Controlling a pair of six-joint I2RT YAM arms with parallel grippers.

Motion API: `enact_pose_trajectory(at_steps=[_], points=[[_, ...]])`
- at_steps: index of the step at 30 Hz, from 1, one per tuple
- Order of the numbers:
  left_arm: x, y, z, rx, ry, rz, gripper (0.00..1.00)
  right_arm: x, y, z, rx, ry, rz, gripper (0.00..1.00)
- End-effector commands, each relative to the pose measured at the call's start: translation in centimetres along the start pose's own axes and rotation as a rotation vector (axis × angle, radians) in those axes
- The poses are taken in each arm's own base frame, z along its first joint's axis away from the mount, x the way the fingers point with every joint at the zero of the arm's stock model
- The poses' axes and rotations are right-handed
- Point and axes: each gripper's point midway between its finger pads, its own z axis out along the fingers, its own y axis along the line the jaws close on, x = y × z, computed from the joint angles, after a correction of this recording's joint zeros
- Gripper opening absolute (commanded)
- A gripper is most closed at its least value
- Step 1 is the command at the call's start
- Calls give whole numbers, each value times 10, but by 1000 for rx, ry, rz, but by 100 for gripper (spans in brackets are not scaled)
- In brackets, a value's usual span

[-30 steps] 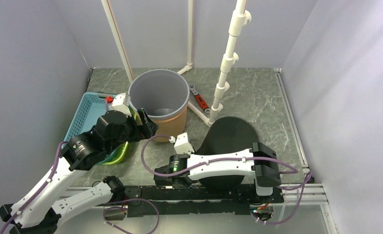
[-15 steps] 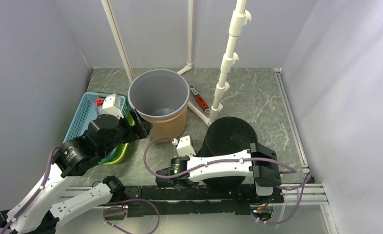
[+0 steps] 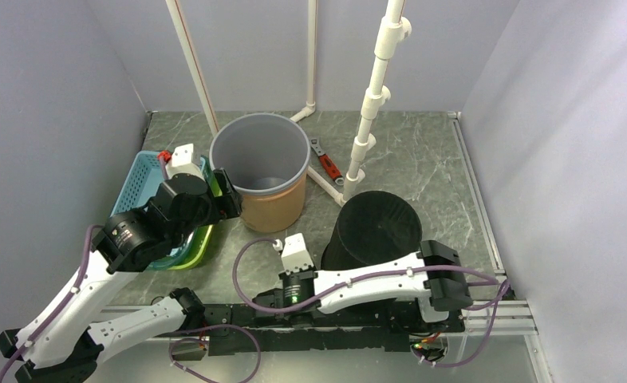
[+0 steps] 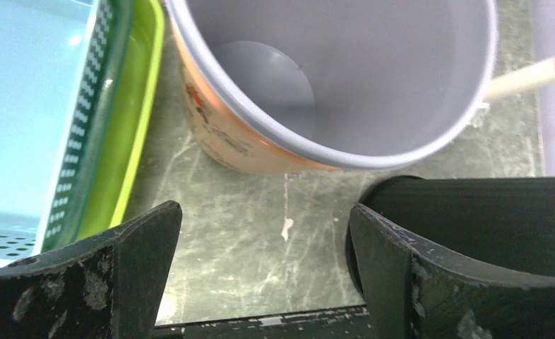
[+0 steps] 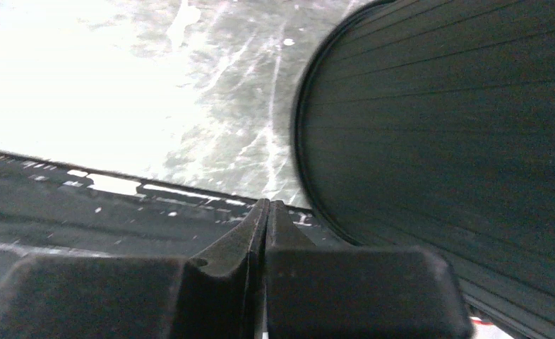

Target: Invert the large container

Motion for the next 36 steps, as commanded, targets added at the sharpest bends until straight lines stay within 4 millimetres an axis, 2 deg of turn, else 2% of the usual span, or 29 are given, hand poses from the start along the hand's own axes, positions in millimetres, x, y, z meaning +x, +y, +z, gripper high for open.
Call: enact_pose_trajectory(at_steps=[1, 3, 4, 7, 9, 11, 12, 13, 14, 16, 18, 21, 22, 23, 25, 28, 31, 36], points=[[-4, 29, -4, -120, -49, 29, 94, -11, 7, -21, -131, -27, 109, 7], [1, 43, -2, -183, -47, 26, 94, -7, 9, -24, -175, -27, 129, 14], [5, 50, -2, -215, -43, 29, 94, -5, 12, -26, -209, -24, 129, 21], [12, 63, -2, -284, -35, 0, 94, 2, 26, -32, -322, -5, 101, 34], [16, 65, -1, -290, -30, -12, 94, 7, 32, -35, -365, 11, 98, 41], [18, 64, -1, -275, -29, -29, 94, 14, 38, -38, -384, 23, 97, 54], [19, 63, 0, -267, -26, -32, 94, 15, 36, -40, -372, 7, 99, 55], [20, 62, 0, -257, -25, -37, 94, 15, 35, -44, -353, -20, 123, 63], [21, 61, 0, -249, -23, -41, 94, 15, 34, -49, -340, -53, 113, 70], [23, 60, -2, -235, -16, -43, 94, 20, 38, -53, -328, -63, 73, 74], [27, 63, -3, -241, -2, -37, 94, 32, 44, -50, -314, -19, -2, 83], [28, 65, -4, -248, 1, -35, 94, 41, 38, -48, -170, 3, -56, 84], [27, 64, -4, -242, 0, -31, 94, 44, 29, -49, -95, -6, -100, 84], [27, 62, -4, -232, 2, -24, 94, 41, 32, -55, -71, -18, -109, 85], [25, 58, -2, -219, 0, -9, 94, 51, 37, -52, -48, -22, -191, 87], [25, 56, -1, -218, 9, 0, 94, 59, 40, -46, -62, -18, -142, 87], [26, 56, 0, -222, 21, 2, 94, 57, 35, -46, -127, -22, -63, 88], [27, 53, 2, -207, 15, -6, 94, 48, 3, -41, -163, -6, 132, 88]])
